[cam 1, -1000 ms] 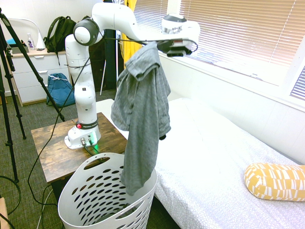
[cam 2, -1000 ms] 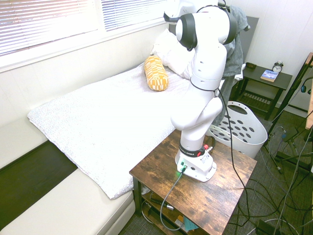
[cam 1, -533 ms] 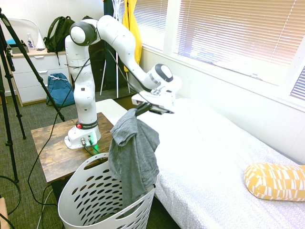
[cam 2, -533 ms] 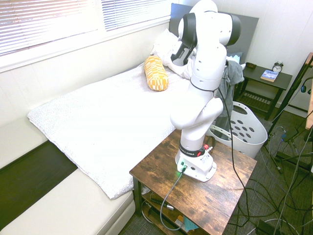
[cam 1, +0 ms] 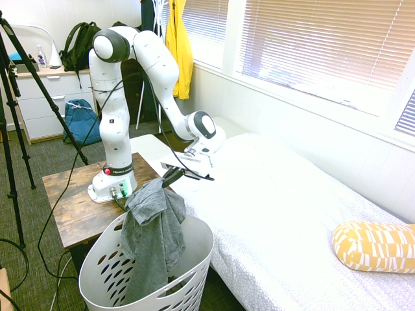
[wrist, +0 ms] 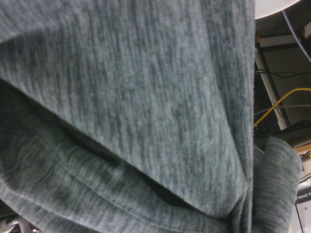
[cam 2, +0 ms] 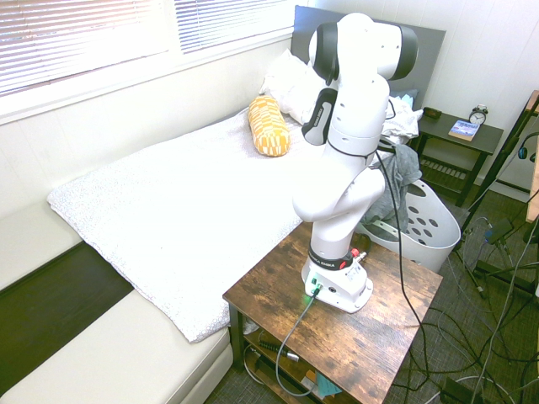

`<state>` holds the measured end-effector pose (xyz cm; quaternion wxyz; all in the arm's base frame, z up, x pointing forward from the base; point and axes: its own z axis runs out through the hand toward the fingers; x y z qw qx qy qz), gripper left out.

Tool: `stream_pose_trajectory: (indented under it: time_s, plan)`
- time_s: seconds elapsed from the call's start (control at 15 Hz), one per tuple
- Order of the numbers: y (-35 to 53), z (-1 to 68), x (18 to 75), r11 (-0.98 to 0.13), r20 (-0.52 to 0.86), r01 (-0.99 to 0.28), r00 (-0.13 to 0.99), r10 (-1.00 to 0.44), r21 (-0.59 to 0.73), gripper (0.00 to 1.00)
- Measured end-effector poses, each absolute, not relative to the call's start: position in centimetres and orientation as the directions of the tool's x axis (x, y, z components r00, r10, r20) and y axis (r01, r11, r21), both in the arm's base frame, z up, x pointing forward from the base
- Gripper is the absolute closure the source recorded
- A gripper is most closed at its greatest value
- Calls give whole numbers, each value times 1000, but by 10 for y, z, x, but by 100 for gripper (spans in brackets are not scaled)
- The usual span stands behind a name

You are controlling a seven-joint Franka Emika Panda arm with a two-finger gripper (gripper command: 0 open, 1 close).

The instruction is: Put my clothes in the laundry bag

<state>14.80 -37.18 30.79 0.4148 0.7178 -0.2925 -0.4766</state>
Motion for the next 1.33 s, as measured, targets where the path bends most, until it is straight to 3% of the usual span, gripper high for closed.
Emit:
stream_pose_trajectory:
  time_s: [0.4, 0.6, 0.93, 1.33]
  plan:
    - [-390, 289, 150, -458, -417, -8, 401, -816, 889, 0]
    - [-392, 290, 170, -466, -383, -90, 446, -809, 880, 0]
    - [-362, 313, 293, -517, -237, -364, 591, -771, 775, 0]
    - [-204, 352, 466, -615, -149, -655, 622, -769, 439, 0]
